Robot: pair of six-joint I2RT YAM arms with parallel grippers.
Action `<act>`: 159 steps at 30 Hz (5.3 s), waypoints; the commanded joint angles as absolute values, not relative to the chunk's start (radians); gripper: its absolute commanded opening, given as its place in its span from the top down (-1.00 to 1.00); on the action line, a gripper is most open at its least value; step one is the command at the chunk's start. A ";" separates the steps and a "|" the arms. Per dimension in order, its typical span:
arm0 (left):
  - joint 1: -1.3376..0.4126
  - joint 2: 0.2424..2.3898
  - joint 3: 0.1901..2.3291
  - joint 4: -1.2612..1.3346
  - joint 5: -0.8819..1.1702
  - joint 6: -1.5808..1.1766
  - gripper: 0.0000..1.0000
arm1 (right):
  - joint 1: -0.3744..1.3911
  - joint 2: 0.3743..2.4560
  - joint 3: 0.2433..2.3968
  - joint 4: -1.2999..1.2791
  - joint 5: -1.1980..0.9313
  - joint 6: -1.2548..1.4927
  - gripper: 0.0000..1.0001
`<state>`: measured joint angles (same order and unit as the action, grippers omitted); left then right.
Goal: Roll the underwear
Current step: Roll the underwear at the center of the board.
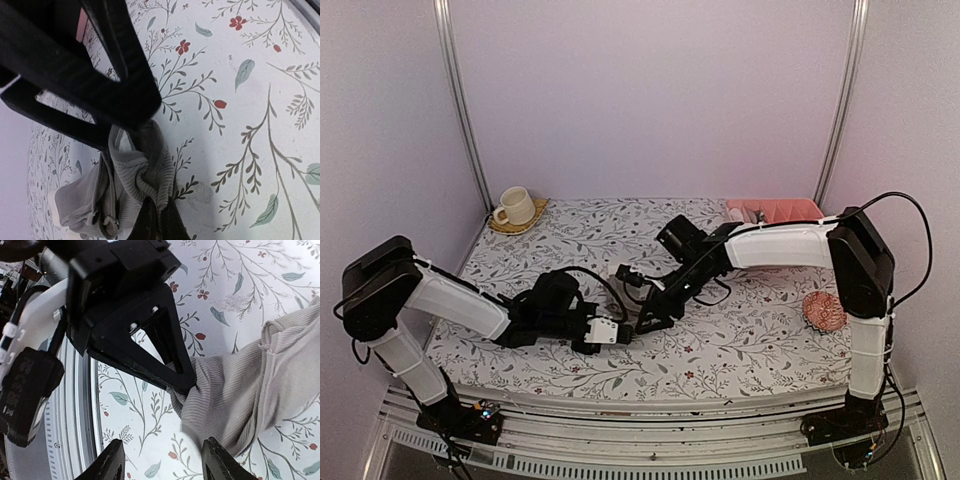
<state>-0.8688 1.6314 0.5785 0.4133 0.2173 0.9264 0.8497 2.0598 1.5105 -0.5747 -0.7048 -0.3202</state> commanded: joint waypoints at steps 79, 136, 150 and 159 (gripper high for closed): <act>-0.442 2.102 0.971 -0.008 1.071 0.155 1.00 | 1.113 2.198 1.104 0.367 0.306 -1.041 0.48; -0.484 1.024 0.286 0.491 0.677 0.902 -0.32 | 0.925 2.562 2.152 -0.947 -0.633 -0.406 0.94; -0.710 1.273 0.296 0.433 0.347 1.254 -0.18 | 0.925 2.586 2.170 -0.932 -0.787 -0.275 0.94; -0.803 1.428 0.306 0.548 0.192 1.284 -0.17 | 0.924 2.594 2.169 -0.907 -0.807 -0.261 0.93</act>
<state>-0.7681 1.3781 0.2871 0.4660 0.2924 1.2514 0.9218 2.5595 2.1681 -0.9154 -0.7750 -0.2760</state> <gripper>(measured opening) 0.587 0.035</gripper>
